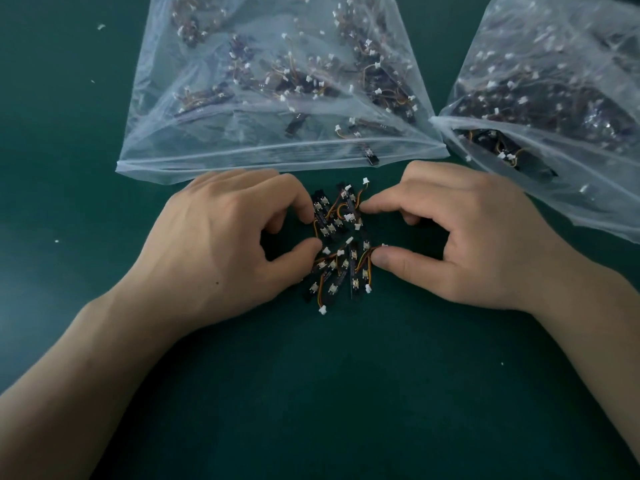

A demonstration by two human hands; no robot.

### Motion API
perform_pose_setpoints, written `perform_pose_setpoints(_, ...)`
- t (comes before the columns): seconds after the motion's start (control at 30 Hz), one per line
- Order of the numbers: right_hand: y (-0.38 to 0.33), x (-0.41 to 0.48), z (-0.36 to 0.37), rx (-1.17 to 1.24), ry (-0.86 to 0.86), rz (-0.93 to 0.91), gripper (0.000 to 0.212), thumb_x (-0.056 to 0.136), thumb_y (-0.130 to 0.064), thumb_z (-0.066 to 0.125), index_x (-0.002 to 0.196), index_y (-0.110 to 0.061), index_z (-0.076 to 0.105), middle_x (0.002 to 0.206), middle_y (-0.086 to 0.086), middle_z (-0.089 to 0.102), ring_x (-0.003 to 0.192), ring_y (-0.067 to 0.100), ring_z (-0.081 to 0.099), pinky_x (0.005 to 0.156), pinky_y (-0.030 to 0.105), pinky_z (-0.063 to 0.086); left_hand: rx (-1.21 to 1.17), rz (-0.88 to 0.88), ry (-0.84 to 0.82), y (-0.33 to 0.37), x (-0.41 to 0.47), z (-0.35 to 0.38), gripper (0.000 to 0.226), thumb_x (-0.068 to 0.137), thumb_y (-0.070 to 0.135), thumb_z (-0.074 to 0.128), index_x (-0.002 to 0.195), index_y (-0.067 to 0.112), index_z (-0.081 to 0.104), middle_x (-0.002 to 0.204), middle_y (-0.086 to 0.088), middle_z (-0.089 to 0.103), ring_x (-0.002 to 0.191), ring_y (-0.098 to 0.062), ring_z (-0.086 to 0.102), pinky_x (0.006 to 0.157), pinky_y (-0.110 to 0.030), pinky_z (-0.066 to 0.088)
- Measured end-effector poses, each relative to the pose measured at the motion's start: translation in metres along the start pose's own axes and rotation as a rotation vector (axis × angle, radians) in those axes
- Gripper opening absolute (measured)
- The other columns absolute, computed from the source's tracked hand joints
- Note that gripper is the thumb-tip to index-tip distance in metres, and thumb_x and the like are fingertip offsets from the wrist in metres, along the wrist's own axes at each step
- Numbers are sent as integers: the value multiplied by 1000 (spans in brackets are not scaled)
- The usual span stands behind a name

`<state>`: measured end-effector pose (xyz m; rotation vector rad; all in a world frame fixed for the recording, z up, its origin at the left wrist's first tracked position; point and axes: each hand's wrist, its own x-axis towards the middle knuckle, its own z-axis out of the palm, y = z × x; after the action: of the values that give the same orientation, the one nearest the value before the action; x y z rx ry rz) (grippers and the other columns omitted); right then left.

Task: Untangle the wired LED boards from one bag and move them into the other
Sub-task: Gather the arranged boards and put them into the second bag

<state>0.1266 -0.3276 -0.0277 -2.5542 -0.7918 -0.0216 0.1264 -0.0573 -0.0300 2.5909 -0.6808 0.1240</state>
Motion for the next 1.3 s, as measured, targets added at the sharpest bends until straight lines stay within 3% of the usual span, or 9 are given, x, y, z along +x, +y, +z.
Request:
perform_pose_setpoints(0.2, 2, 1, 0, 35, 5, 7, 39, 89, -61, 65, 116, -33, 68, 88, -16, 53, 79, 4, 53, 64, 33, 48, -116, 45, 33, -3, 1, 3, 15, 89, 34, 71, 103, 33, 69, 86, 13, 53, 77, -16, 55, 66, -40, 50)
perform_pose_setpoints(0.33, 2, 2, -1, 58, 4, 1, 32, 87, -60, 69, 95, -30, 62, 88, -18, 55, 80, 4, 53, 66, 27, 44, -140, 161, -77, -7, 15, 2, 51, 92, 23, 66, 142, 28, 58, 138, 8, 54, 125, -16, 56, 104, -40, 49)
perform_pose_setpoints(0.4, 1, 2, -1, 74, 1, -3, 31, 87, -59, 71, 91, -30, 59, 86, -17, 56, 79, 3, 53, 66, 28, 44, -93, 214, -167, -7, 25, 0, 56, 95, 25, 60, 150, 29, 52, 153, 12, 50, 138, -15, 51, 111, -45, 47)
perform_pose_setpoints(0.53, 1, 1, -1, 96, 11, -32, 29, 88, -52, 73, 83, -26, 60, 80, -15, 57, 74, 7, 53, 64, 36, 47, -54, 230, -140, -6, 24, 4, 38, 100, 27, 56, 135, 31, 68, 136, 12, 59, 117, -14, 61, 92, -42, 54)
perform_pose_setpoints(0.67, 3, 0, 0, 109, 19, -54, 29, 89, -49, 74, 81, -24, 61, 78, -15, 56, 73, 9, 53, 62, 39, 48, -35, 138, -47, -9, 12, 3, 25, 101, 41, 60, 124, 36, 70, 116, 15, 59, 92, -12, 60, 70, -41, 55)
perform_pose_setpoints(0.9, 4, -4, 0, 163, -46, -111, 17, 89, -34, 79, 101, -24, 72, 86, -10, 57, 77, 12, 56, 64, 40, 48, 9, 9, -31, -4, 5, -3, 23, 84, 53, 60, 102, 37, 61, 83, 16, 57, 71, -13, 57, 59, -38, 53)
perform_pose_setpoints(1.1, -10, -5, 4, 160, -37, -180, 53, 86, -31, 80, 136, -26, 64, 109, -10, 54, 93, 7, 56, 76, 36, 51, 42, -43, -51, 7, 2, -8, 24, 79, 50, 60, 96, 34, 60, 70, 14, 56, 61, -12, 55, 56, -35, 49)
perform_pose_setpoints(1.2, -15, -5, 7, 128, -38, -237, 41, 86, -25, 80, 126, -20, 72, 114, 1, 58, 98, 15, 56, 84, 31, 49, -26, -58, -81, 5, 1, -13, 22, 80, 46, 56, 97, 34, 63, 73, 14, 60, 64, -9, 55, 58, -34, 47)
perform_pose_setpoints(1.3, -14, -5, 10, 146, -72, -265, 24, 88, -20, 80, 112, -17, 78, 107, 1, 65, 93, 18, 57, 84, 36, 48, -117, -15, -220, -5, 2, -23, 33, 76, 55, 57, 104, 39, 62, 84, 15, 60, 77, -10, 58, 63, -36, 46)
